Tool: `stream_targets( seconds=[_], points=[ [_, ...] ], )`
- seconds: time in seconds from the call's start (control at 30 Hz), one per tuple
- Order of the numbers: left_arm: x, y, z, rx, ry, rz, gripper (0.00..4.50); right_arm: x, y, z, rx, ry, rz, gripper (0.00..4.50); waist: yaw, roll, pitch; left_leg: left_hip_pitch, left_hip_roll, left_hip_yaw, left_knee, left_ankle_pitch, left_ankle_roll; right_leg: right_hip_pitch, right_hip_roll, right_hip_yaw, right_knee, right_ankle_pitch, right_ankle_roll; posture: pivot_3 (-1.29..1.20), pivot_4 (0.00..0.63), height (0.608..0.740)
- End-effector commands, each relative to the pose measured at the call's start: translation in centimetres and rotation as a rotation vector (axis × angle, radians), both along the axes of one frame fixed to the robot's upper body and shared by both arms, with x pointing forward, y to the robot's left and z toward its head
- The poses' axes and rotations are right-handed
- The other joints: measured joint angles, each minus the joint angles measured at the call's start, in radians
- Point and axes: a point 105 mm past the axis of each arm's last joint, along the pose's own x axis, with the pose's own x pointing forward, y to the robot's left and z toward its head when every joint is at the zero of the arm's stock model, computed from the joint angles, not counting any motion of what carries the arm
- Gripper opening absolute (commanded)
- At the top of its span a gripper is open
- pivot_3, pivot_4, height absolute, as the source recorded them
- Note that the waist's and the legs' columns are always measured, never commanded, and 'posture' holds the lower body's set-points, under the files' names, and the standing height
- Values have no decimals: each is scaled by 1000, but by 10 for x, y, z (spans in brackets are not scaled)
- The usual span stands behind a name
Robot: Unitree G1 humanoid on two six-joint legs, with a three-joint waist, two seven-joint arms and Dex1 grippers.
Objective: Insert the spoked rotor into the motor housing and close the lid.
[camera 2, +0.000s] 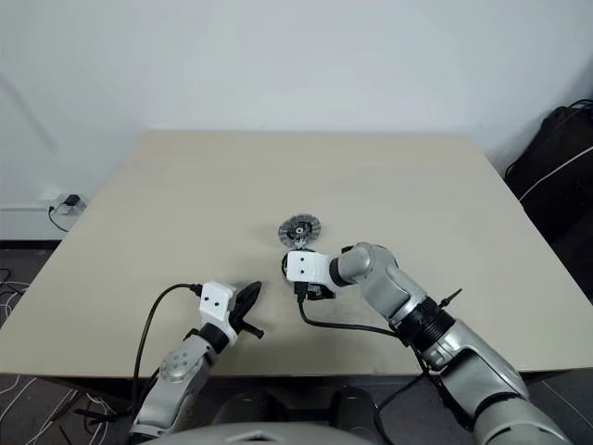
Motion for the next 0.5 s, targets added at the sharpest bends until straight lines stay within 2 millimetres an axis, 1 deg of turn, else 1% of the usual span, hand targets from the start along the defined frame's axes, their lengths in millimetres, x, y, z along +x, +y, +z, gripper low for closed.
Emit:
stream_targets(
  seconds=[0.03, 0.23, 0.37, 0.5],
  points=[
    [5, -3, 12, -17, -54, 1, 0, 8, -3, 8, -26, -41, 28, 2824, 0, 0, 0, 0, 0, 0, 0, 0, 0, 0, 0, 0, 0, 0, 0, 0, 0, 740],
    [6, -2, 13, -32, -56, 22, 0, 13, -12, 2, -71, -49, 25, 2824, 0, 0, 0, 0, 0, 0, 0, 0, 0, 0, 0, 0, 0, 0, 0, 0, 0, 740],
    [6, -1, 13, -38, -56, 30, 0, 17, -14, 1, -76, -83, 22, 1925, 0, 0, 0, 0, 0, 0, 1, 0, 0, 0, 0, 0, 0, 0, 0, 0, 0, 740],
    [7, -2, 12, -41, -52, 35, 0, 18, -13, 1, -55, -95, 9, 590, -1, 0, 0, 0, 0, 0, 1, 0, 0, 0, 0, 0, 0, 0, 1, 0, 0, 740]
  ],
)
